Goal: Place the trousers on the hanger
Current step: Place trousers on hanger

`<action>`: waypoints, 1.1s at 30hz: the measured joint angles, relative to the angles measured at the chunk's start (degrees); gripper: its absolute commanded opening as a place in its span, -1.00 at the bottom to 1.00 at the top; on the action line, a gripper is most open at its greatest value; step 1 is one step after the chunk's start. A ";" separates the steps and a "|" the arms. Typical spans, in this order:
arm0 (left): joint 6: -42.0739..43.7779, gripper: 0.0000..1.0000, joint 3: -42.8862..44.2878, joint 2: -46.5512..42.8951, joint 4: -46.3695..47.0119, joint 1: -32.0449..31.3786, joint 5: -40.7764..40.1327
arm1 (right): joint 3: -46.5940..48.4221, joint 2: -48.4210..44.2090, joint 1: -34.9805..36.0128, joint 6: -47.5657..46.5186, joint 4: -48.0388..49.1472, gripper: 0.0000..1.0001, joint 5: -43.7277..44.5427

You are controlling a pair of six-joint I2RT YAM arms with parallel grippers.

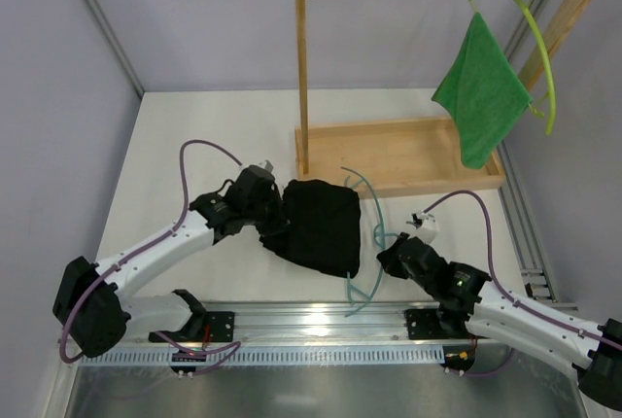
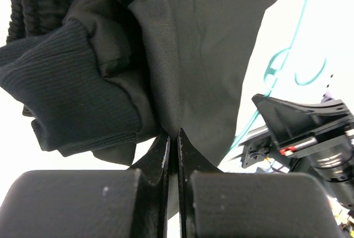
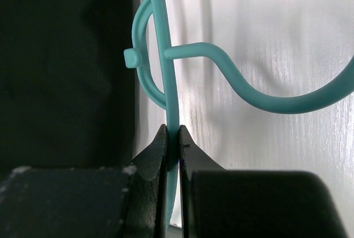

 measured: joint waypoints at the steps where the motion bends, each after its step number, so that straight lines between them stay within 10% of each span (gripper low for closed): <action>1: 0.04 -0.99 0.83 -0.07 -0.79 0.00 -0.44 | 0.00 0.02 0.00 0.02 0.09 -0.93 -0.02; 5: 0.39 -0.99 4.48 -0.37 -3.72 0.00 -1.97 | 0.00 0.15 0.00 0.02 0.26 -0.93 -0.04; 8: 1.03 -0.47 5.90 -0.37 -5.09 -0.02 -2.29 | 0.00 0.15 0.00 0.00 0.61 -0.93 -0.07; 33: 0.70 0.15 -14.67 -14.29 1.31 -0.94 1.09 | 0.00 0.15 0.00 -0.07 0.61 -0.93 -0.02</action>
